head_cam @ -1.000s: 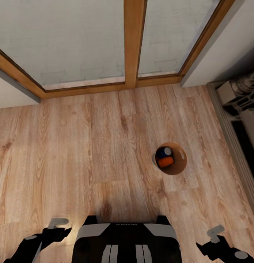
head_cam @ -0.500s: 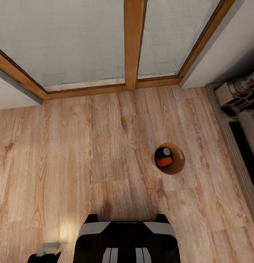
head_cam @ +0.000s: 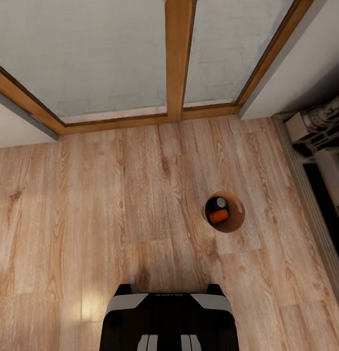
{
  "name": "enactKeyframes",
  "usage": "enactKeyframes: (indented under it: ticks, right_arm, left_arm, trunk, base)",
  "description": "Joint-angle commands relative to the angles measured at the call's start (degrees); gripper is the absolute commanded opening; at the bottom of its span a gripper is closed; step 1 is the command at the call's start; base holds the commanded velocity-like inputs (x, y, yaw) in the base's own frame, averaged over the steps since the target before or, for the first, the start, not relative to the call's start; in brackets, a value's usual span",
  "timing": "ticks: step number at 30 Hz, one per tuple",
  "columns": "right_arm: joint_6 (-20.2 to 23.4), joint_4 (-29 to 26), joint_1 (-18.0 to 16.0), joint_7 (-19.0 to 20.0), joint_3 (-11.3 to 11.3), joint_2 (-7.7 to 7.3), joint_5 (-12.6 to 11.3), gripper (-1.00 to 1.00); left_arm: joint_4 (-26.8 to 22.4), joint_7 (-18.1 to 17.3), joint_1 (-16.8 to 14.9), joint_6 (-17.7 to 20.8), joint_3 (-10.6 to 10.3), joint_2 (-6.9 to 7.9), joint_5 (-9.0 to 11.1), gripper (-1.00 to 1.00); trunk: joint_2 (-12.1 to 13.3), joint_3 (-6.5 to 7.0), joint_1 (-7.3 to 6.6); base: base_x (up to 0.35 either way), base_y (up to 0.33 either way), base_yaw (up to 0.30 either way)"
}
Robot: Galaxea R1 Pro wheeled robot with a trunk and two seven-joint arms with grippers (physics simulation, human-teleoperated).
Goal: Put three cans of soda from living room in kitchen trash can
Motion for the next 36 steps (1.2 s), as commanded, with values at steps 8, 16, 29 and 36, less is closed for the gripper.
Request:
enactKeyframes:
  ticks: [8, 16, 29, 36]
  right_arm:
    - [-1.7, 6.2, 0.8, -4.7, -0.3, -2.02, -0.3, 1.00]
    - [-1.7, 8.4, 2.0, -4.8, -0.3, -3.74, -4.2, 1.00]
    - [-1.7, 7.6, 2.2, -5.3, -0.1, -2.21, -5.7, 1.00]
    - [-1.6, 7.6, 2.2, -5.5, -0.1, -1.46, -5.8, 1.00]
  left_arm:
    - [5.0, 0.3, 1.7, -1.3, 0.0, -0.08, 0.1, 1.00]
    - [5.4, 0.3, 2.2, -3.1, 0.0, -0.57, 0.2, 1.00]
    - [5.3, 0.2, 2.1, -3.1, -0.2, -0.65, 0.1, 1.00]
    - [5.3, 0.2, 2.1, -3.1, -0.2, -0.65, 0.1, 1.00]
  trunk:
    - [3.2, 1.44, -1.76]
    - [6.4, 2.88, -3.52]
    - [11.6, 5.21, -6.37]
    - [14.5, 6.47, -7.91]
  base:
    - [0.000, 0.000, 0.000]
    - [0.000, 0.000, 0.000]
    - [0.000, 0.000, 0.000]
    - [0.000, 0.000, 0.000]
